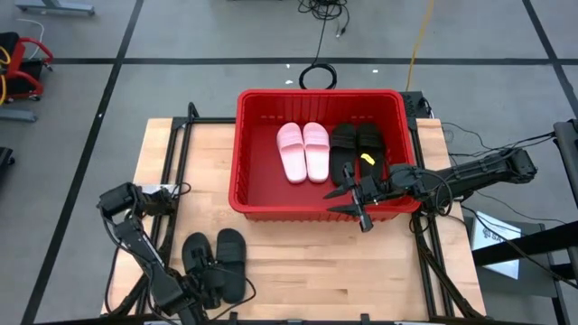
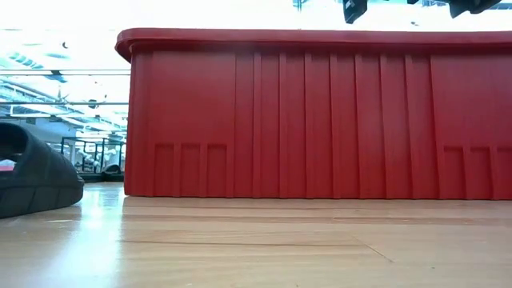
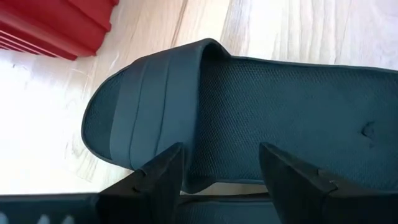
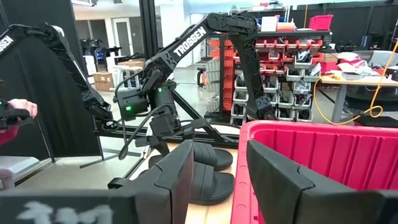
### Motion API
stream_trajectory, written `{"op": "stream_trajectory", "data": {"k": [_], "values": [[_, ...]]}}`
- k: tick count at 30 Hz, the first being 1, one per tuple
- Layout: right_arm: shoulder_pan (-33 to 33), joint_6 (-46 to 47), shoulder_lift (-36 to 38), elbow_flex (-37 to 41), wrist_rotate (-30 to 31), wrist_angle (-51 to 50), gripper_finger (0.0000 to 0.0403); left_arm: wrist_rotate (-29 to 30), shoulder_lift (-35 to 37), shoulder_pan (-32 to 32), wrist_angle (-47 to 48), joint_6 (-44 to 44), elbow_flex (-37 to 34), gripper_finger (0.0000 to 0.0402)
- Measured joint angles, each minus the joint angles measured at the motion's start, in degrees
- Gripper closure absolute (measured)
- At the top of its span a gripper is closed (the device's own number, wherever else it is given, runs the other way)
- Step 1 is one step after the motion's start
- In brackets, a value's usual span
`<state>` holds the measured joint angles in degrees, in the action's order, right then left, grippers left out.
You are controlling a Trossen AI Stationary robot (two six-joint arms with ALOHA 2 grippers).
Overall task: Pick and place slides into bin
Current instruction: Put the black slide into the red basket
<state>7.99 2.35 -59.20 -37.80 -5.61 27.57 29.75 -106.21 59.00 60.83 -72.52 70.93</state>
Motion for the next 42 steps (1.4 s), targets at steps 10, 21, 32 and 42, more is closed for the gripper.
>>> {"op": "stream_trajectory", "data": {"k": [10, 21, 32, 42], "values": [[0.0, -0.2, 0.0, 0.0, 0.0, -0.9, 0.0261, 1.4, 0.0, 0.0, 0.0, 0.0, 0.0, 0.0183], [0.0, -1.2, -1.6, 0.0, 0.1, -0.5, 0.0261, 6.1, 0.1, -0.2, 0.2, 1.1, -0.1, 0.0183], [0.0, -2.0, -4.3, 0.0, 5.6, 1.4, 0.0261, 7.8, 0.1, -3.1, 2.7, 1.3, -0.1, 0.0183], [0.0, -2.0, -4.3, 0.0, 5.6, 2.2, 0.0261, 5.2, 0.1, -6.6, 2.3, 2.5, -0.1, 0.0183]]}}
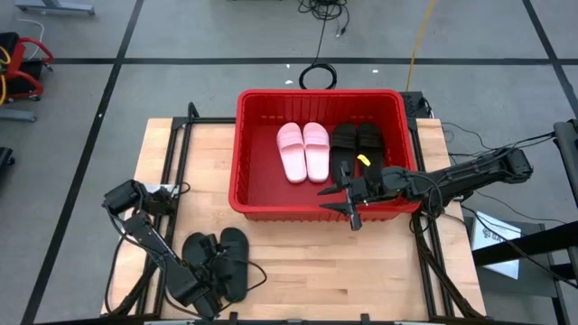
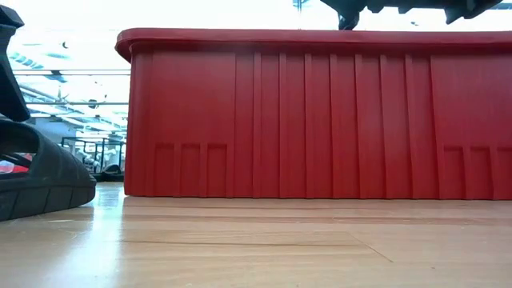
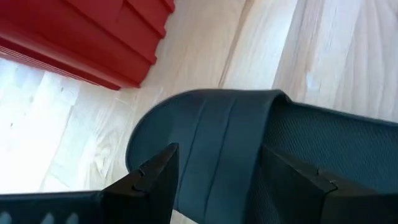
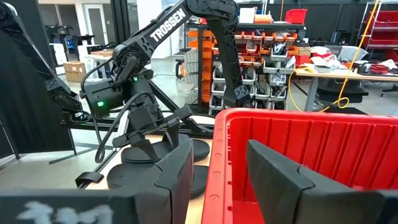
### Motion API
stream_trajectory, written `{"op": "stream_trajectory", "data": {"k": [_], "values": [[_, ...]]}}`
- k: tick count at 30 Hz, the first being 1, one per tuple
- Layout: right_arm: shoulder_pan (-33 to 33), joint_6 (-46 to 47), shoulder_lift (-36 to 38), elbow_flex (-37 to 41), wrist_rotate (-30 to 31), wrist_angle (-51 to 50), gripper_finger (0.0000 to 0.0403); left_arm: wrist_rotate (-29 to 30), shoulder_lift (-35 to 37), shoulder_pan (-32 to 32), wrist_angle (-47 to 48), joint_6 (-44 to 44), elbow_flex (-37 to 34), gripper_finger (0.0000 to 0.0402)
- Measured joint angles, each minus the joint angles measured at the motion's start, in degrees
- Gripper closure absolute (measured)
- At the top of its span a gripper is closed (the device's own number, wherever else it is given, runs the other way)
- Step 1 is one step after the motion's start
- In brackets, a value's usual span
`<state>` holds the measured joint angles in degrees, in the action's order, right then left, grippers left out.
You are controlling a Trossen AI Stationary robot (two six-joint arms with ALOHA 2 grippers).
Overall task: Pick and place slides into bin
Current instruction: Put the black slide into the red basket
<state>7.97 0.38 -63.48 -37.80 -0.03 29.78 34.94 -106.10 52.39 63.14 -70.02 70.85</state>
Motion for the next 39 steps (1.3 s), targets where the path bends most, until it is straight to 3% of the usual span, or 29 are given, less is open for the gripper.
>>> {"op": "stream_trajectory", "data": {"k": [7, 10, 22, 39], "values": [[0.0, 0.0, 0.0, 0.0, 0.0, 0.0, 0.0261, -1.5, 0.0, -0.7, -0.7, 2.3, 0.0, 0.0185], [0.0, 0.0, 0.0, 0.0, 0.0, 0.0, 0.0261, -1.5, 0.0, -0.8, -0.6, 2.7, 0.0, 0.0204], [0.0, -0.1, 0.0, 0.0, 0.0, 0.0, 0.0261, -2.4, 0.1, -2.2, -0.8, 5.5, 0.0, 0.0392], [0.0, -0.8, 0.0, 0.0, 0.0, 0.0, 0.0261, -3.6, 0.1, -2.6, -0.3, 6.8, 0.1, 0.0399]]}}
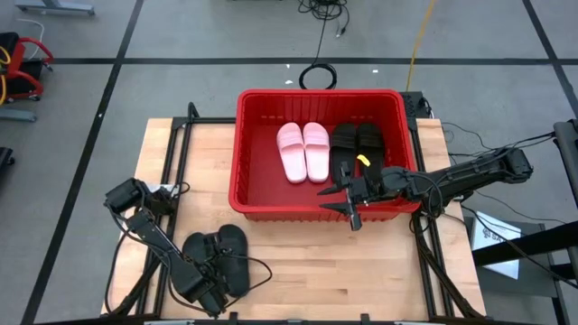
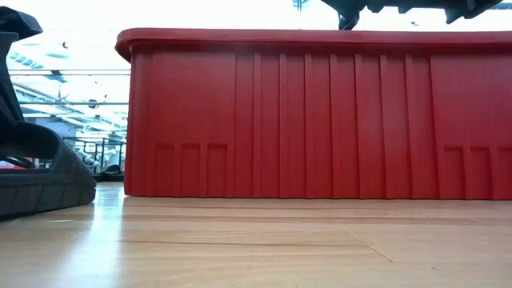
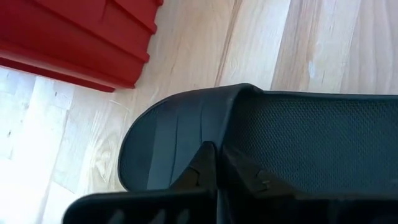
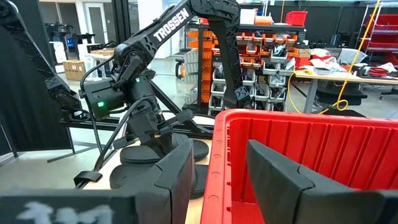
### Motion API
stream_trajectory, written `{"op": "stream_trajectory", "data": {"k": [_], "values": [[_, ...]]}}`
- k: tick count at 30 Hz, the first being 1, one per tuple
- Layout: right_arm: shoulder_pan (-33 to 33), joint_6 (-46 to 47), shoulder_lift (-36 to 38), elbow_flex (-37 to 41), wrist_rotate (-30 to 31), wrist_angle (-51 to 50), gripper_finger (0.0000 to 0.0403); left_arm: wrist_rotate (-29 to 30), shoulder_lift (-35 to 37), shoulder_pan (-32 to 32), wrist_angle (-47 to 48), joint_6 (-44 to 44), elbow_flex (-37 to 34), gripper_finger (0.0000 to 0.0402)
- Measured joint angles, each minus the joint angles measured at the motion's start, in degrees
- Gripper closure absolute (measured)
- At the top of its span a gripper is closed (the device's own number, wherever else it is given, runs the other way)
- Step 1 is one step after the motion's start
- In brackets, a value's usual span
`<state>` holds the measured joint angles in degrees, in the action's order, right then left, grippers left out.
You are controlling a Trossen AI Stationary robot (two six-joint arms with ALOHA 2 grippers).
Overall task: Pick and place slides into bin
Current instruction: Put the black slide into the red basket
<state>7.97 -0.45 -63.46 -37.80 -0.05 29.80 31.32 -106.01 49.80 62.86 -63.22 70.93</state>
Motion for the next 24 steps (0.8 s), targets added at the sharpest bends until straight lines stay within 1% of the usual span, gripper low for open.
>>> {"op": "stream_trajectory", "data": {"k": [5, 10, 13, 24], "values": [[0.0, -0.2, 0.0, 0.0, 0.0, 0.0, 0.0261, 0.0, 1.5, -0.1, 1.1, 0.7, 1.0, 0.0400], [0.0, -0.2, 0.0, 0.0, 0.0, 0.0, 0.0261, 3.3, 5.2, 0.6, 1.6, 2.0, 3.2, 0.0400], [0.0, -0.2, 0.0, 0.0, 0.0, 0.0, 0.0261, 4.3, 7.0, 1.1, 2.3, 2.7, 4.2, 0.0400], [0.0, -0.2, 0.0, 0.0, 0.0, 0.0, 0.0261, 4.7, 13.1, 1.4, 2.0, 7.4, 4.8, 0.0401]]}}
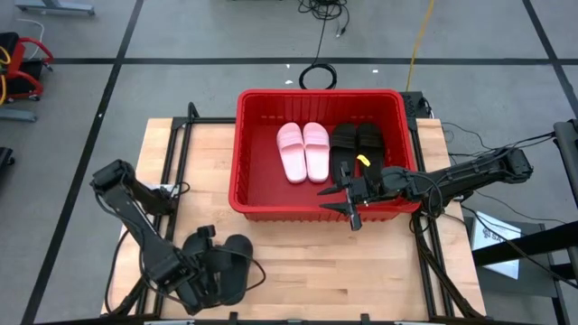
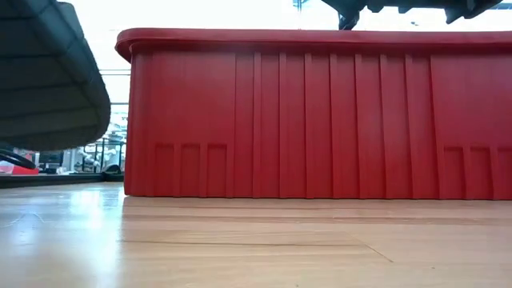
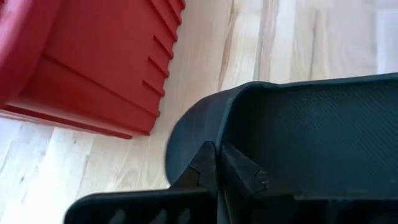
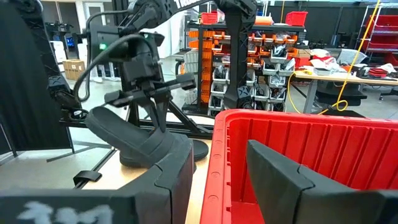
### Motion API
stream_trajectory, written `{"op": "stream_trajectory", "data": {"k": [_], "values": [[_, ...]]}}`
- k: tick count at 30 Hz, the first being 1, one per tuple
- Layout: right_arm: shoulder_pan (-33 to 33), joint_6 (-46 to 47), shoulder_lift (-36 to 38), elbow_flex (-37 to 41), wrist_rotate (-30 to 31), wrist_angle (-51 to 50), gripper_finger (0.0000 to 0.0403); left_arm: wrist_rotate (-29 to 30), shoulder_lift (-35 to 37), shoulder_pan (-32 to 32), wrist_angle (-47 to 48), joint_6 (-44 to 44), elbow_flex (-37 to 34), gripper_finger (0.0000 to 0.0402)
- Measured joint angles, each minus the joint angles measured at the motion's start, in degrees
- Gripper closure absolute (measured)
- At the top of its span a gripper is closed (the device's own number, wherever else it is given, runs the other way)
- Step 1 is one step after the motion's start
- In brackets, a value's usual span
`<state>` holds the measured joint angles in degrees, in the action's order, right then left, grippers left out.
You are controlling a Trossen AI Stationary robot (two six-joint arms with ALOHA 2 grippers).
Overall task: Pick and place slides into bin
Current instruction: Put the black slide into the red basket
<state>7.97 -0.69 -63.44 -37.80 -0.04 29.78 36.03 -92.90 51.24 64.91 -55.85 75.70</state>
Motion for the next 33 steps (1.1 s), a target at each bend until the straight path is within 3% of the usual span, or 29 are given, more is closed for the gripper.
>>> {"op": "stream_trajectory", "data": {"k": [16, 23, 33], "values": [[0.0, -1.5, 0.0, 0.0, 0.0, 0.0, 0.0261, 0.1, 10.7, 0.4, -9.8, 14.0, 0.0, 0.0401], [0.0, -1.7, 0.0, 0.0, 0.0, 0.6, 0.0261, 2.9, 16.3, -0.1, -11.3, 21.0, 0.0, 0.0401], [-0.1, -3.1, 0.0, 0.0, 0.4, 3.3, 0.0261, 6.9, 25.1, -5.5, -11.7, 32.3, 0.0, 0.0401]]}}
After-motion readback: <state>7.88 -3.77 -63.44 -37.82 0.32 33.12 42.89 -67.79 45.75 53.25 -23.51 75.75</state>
